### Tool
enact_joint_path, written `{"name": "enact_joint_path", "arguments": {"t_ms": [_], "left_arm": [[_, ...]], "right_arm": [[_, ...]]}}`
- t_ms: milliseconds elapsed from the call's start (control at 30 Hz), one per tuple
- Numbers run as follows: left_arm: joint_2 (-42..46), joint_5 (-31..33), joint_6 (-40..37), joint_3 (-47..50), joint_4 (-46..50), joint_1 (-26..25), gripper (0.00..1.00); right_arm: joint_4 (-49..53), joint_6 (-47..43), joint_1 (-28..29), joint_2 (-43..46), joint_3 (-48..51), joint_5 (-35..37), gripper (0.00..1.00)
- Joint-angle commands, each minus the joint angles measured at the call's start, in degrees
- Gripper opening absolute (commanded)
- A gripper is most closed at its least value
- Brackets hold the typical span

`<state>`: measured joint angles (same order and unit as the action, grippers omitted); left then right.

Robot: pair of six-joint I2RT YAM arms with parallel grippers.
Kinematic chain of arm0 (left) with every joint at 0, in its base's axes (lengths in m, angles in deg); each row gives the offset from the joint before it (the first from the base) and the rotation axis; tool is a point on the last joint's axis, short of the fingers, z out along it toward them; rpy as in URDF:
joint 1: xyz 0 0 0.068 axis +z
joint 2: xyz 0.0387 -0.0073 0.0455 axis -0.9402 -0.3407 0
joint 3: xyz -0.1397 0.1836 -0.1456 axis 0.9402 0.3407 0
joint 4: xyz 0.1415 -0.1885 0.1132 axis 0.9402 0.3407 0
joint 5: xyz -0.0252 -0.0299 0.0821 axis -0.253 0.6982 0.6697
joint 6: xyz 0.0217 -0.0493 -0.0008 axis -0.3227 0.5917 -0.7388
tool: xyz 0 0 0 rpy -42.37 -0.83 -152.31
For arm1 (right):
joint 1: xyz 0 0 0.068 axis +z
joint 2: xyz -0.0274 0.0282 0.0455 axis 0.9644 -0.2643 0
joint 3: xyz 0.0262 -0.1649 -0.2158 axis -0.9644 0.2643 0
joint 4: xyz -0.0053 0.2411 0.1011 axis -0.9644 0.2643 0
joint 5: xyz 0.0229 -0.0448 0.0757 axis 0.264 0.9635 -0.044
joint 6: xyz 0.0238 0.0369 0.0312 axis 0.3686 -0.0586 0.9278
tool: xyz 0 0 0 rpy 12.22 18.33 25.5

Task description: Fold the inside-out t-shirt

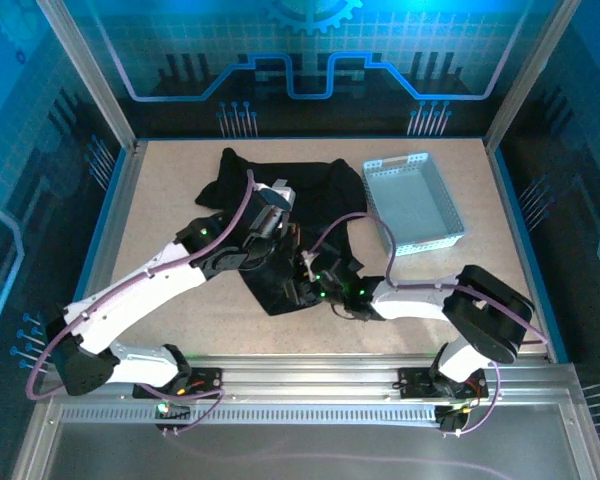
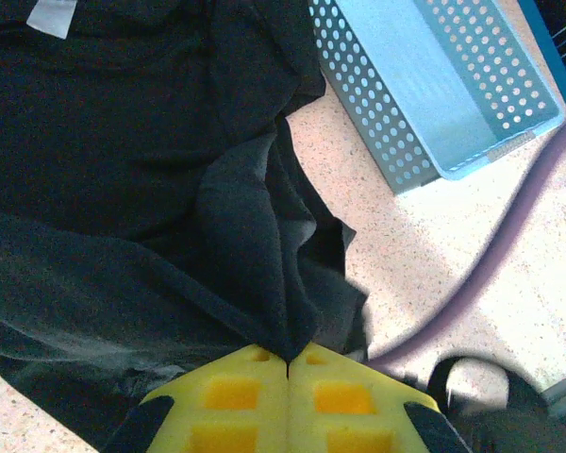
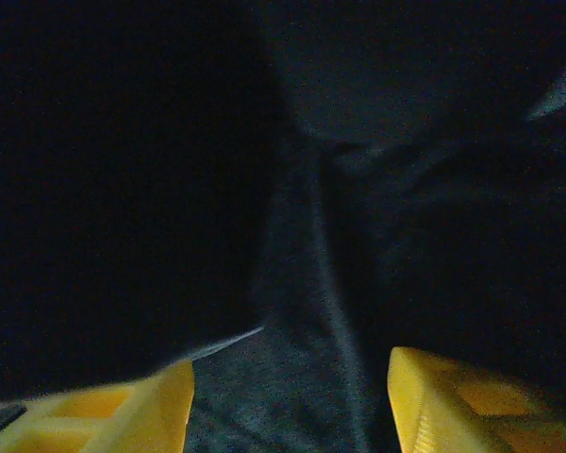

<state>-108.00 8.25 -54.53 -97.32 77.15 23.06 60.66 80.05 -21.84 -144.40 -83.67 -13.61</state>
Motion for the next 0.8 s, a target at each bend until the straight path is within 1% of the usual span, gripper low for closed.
{"name": "enact_joint_path", "arguments": {"t_ms": [0, 33, 100, 233, 300, 333, 400, 500, 567, 667, 767], "left_arm": [[3.06, -0.72, -3.97, 0.02, 0.46, 0.31, 0.0], [3.41, -0.85, -4.72, -0.06, 0.46, 0.35, 0.0], [4.15, -1.35, -5.96, -0.16, 0.48, 0.35, 0.0], [4.63, -5.0, -8.54, -0.24, 0.61, 0.36, 0.0], [4.65, -4.5, -9.78, -0.51, 1.64, 0.35, 0.0], [4.88, -2.88, -9.83, -0.43, 2.11, 0.4, 0.0], [5.3, -1.96, -9.65, -0.01, 2.54, 1.51, 0.0], [6.43, -3.01, -9.88, 1.25, 2.16, 3.66, 0.0], [7.18, -4.09, -10.47, 1.84, 1.33, 4.04, 0.0], [7.49, -6.99, -12.28, 2.1, 0.35, 4.0, 0.0], [7.1, -6.23, -13.1, 1.8, 1.07, 4.04, 0.0]], "right_arm": [[-2.92, -1.61, -2.43, 0.31, 0.3, -6.32, 0.61], [-3.14, -2.64, -3.02, 0.29, 0.31, -7.6, 0.62], [-3.64, -3.06, -4.26, 0.63, 0.57, -7.91, 0.62], [-5.21, -2.67, -7.58, 0.14, 0.25, -9.9, 0.6], [-5.4, -4.21, -8.35, 0.15, -0.32, -11.25, 0.6], [-5.05, -5.32, -8.46, 0.41, -0.47, -11.83, 0.6], [-4.25, -8.51, -8.6, 1.4, -0.35, -14.53, 0.64], [-2.79, -13.38, -8.71, 3.76, 1.65, -17.04, 0.71], [-1.08, -15.07, -9.27, 4.75, 2.04, -16.64, 0.72], [0.79, -17.1, -9.86, 4.81, 0.94, -17.18, 0.72], [1.14, -18.61, -10.16, 5.12, 0.49, -16.35, 0.72]]}}
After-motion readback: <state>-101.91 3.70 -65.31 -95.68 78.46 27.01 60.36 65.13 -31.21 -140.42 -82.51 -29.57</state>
